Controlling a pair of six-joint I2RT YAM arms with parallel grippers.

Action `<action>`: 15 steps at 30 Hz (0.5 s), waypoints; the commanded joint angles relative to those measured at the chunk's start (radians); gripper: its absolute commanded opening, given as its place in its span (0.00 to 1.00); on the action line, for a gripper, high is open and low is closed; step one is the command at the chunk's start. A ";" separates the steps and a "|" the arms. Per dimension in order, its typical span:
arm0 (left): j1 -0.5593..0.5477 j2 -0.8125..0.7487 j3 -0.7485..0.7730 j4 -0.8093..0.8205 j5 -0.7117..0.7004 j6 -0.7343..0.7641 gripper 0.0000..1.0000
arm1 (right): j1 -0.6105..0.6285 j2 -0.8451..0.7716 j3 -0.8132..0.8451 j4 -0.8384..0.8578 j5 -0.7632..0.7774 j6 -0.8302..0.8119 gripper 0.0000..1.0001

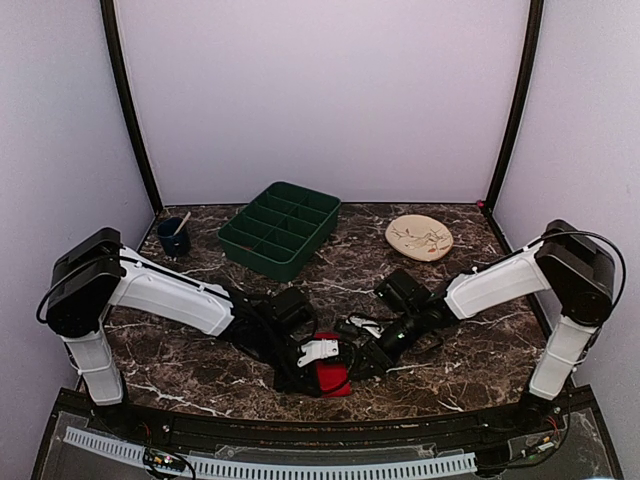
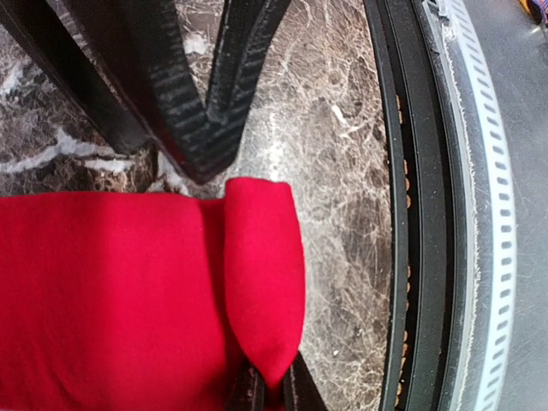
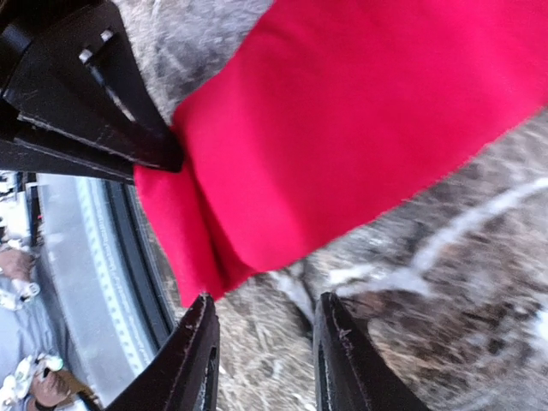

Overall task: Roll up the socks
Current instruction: Roll the sock at the center of the board.

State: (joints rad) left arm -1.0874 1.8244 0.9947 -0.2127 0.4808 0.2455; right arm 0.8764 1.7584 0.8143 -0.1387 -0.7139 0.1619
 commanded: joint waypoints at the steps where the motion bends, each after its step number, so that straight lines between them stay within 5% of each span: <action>1: 0.020 0.041 0.015 -0.085 0.073 -0.029 0.03 | -0.008 -0.056 -0.030 0.042 0.126 0.007 0.36; 15: 0.089 0.116 0.065 -0.194 0.285 -0.038 0.01 | 0.044 -0.239 -0.146 0.131 0.426 0.006 0.36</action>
State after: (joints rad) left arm -1.0115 1.9038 1.0512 -0.2947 0.6930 0.2138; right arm 0.8818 1.5723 0.6861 -0.0513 -0.4103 0.1764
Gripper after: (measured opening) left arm 0.061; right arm 0.361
